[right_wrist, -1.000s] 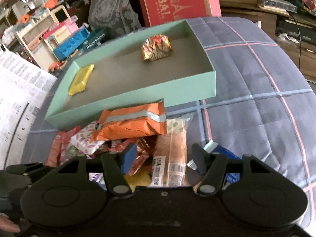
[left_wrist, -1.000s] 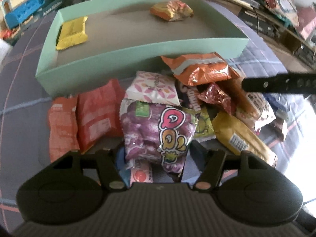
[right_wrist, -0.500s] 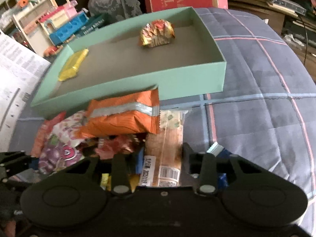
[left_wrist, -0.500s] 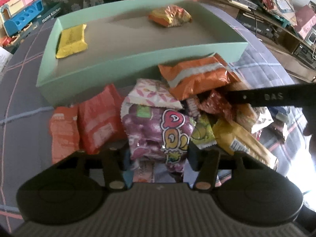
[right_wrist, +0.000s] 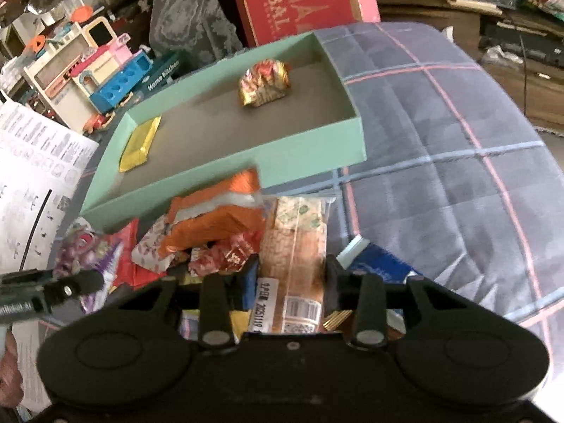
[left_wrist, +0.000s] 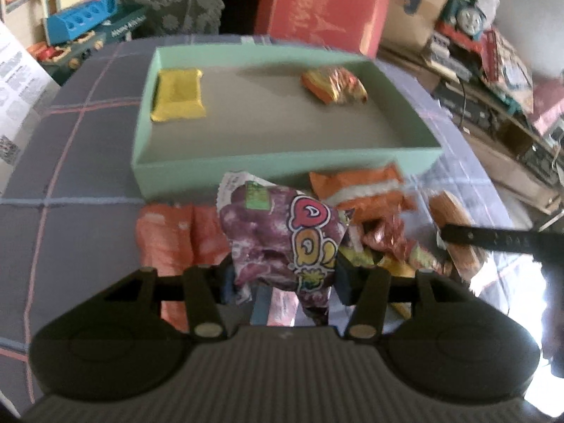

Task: Organize snacks
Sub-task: 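Carry both packets into the green box and open both grippers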

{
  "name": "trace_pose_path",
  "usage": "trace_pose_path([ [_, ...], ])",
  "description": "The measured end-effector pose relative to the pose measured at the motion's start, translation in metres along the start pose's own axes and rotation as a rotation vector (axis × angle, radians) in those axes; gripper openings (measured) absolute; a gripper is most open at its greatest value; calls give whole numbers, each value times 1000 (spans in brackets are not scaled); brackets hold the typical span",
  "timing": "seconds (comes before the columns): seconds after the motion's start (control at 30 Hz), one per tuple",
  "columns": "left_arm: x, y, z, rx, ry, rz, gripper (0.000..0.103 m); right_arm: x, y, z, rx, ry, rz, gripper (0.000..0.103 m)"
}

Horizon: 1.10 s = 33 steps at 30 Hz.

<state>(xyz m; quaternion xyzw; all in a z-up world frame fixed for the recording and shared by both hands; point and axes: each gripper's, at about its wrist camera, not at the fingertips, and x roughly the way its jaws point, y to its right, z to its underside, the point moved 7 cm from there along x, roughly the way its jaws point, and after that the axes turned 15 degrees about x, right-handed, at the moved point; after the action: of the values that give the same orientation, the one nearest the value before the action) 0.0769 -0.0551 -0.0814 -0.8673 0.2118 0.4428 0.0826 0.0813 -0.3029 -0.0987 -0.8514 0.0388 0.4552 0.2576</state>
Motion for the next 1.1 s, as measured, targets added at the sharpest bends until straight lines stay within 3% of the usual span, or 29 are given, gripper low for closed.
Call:
trace_pose_path([
  [0.43,6,-34,-75,-6,66,-72,52,-15,-19,-59,-36,96,-12,37],
  [0.87,96,-83,-153,-6,25,-103,52,64,-42,-156,-75,85,66,37],
  [1.1,136,-94,-177,19,2,-120,52,102,-48,-185,-101,80,82,38],
])
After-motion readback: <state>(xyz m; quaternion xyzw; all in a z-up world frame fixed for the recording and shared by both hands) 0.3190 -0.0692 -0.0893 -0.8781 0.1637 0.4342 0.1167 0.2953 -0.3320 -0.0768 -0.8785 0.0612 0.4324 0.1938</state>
